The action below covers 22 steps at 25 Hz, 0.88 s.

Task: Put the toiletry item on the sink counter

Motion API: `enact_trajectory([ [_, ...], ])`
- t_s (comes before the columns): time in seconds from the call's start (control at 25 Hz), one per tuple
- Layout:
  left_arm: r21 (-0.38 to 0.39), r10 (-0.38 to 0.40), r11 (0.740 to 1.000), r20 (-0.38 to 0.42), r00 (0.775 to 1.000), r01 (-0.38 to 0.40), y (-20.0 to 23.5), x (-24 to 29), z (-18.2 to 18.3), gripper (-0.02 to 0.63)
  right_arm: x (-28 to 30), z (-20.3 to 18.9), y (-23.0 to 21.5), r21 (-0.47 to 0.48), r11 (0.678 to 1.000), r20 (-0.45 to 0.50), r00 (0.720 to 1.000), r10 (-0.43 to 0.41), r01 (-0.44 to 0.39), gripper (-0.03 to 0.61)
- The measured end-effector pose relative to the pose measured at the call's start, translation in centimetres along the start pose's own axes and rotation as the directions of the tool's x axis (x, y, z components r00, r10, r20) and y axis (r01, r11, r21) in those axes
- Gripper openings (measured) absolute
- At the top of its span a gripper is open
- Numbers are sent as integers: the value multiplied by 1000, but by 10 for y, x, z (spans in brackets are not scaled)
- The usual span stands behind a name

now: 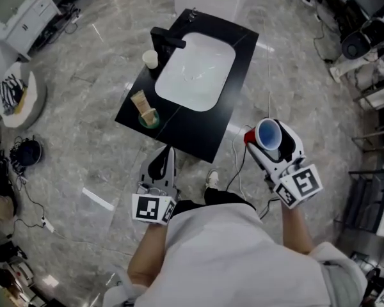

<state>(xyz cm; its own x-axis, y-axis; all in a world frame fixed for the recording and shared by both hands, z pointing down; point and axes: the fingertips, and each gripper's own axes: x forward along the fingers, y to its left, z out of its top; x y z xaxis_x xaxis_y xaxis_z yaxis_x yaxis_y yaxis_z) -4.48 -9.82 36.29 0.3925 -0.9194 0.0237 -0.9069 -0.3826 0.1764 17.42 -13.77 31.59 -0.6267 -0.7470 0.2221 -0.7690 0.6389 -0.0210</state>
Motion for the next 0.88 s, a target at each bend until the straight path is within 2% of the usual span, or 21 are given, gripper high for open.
enact_trajectory([
  [0.16, 29, 76, 997, -14, 997, -75, -4, 13, 3, 2, 19, -13, -15, 15, 996, -18, 996, 90, -89, 383],
  [0.36, 51, 132, 990, -25, 991, -131, -4, 17, 5, 2, 46, -16, -3, 7, 982, -5, 982, 191, -191, 383],
  [0.56, 89, 114, 990, -57, 992, -109, -8, 17, 0, 2, 63, -16, 15, -27, 977, 18, 977, 212, -211, 383],
  [0.68, 69, 99, 993, -73, 992, -94, -11, 17, -8, 2, 82, -33, 26, -55, 974, -1, 975, 221, -221, 383],
  [0.88, 39, 87, 996, -110, 990, -83, -6, 11, -21, 2, 111, -59, 43, -34, 972, -38, 972, 232, -234, 383],
])
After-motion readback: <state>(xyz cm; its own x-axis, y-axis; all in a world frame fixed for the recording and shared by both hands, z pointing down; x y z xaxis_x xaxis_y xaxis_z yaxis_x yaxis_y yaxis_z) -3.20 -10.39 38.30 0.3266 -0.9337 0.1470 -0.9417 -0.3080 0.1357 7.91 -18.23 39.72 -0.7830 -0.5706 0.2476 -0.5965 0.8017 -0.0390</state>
